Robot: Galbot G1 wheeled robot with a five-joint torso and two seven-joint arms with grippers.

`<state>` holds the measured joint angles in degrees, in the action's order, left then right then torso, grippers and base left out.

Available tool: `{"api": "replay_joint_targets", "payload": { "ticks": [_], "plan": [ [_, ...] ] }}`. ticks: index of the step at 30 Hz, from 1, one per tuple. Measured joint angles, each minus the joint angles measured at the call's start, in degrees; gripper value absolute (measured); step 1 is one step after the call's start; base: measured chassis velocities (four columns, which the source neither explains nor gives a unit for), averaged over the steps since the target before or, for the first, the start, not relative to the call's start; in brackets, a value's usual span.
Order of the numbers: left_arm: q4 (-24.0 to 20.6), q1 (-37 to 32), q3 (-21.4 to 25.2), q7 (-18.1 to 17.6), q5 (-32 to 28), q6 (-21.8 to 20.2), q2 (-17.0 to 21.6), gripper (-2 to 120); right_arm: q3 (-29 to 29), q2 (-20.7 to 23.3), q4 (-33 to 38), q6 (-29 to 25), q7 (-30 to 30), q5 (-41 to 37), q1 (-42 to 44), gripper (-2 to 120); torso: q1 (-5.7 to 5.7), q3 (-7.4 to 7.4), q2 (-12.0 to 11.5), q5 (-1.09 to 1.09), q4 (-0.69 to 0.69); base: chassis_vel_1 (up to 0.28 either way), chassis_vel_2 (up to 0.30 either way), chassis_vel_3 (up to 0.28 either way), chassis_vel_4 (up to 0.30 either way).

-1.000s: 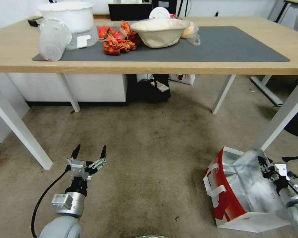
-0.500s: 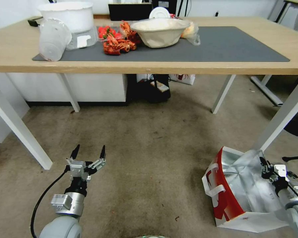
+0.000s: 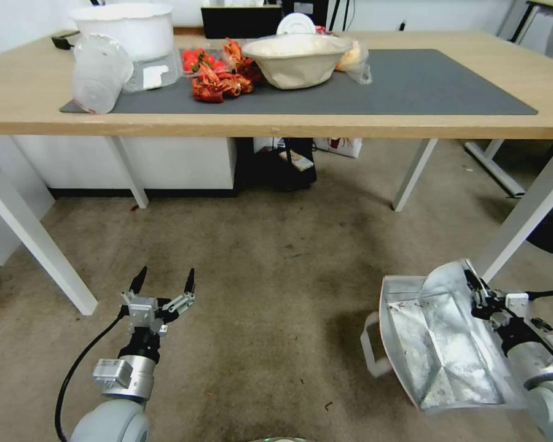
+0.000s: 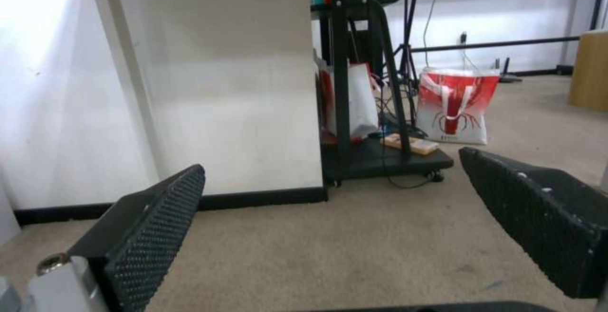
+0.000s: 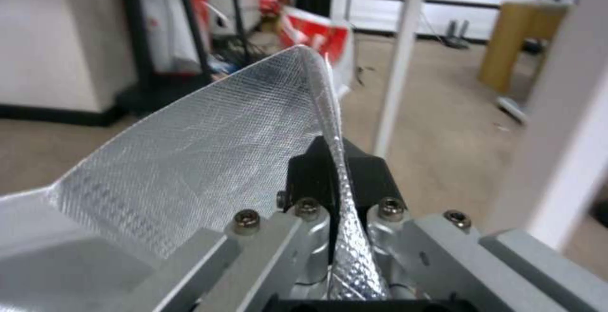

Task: Pick up the food delivery bag from the floor and place it on the table.

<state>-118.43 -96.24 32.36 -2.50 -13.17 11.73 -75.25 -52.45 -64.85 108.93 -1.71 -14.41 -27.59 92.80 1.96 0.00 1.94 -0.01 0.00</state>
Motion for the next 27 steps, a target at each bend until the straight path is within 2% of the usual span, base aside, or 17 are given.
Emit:
{"api": "replay_joint_targets", "payload": {
  "ticks": [10,16,27],
  "plan": [
    [0.23,0.29,0.78,-0.33,-0.60,0.38,0.25,100,1.67,-0.20,9.47,2.19,-1.17,-2.12,2.91,0,0.00,0.00,0.00,0.00,-0.01,0.000,0.000,0.000,0.000],
    [0.23,0.37,0.83,-0.58,-0.60,0.40,0.13,100,3.00,-0.23,12.36,2.35,-2.50,-3.24,3.19,0,0.00,0.00,0.00,0.00,0.00,0.000,0.000,0.000,0.000],
    [0.06,0.43,1.64,-0.05,-0.79,0.59,-0.02,100,4.23,1.89,16.85,0.76,-10.15,-10.13,2.95,0,0.00,0.00,0.00,0.01,0.00,0.000,0.000,0.000,0.000]
  ]
}}
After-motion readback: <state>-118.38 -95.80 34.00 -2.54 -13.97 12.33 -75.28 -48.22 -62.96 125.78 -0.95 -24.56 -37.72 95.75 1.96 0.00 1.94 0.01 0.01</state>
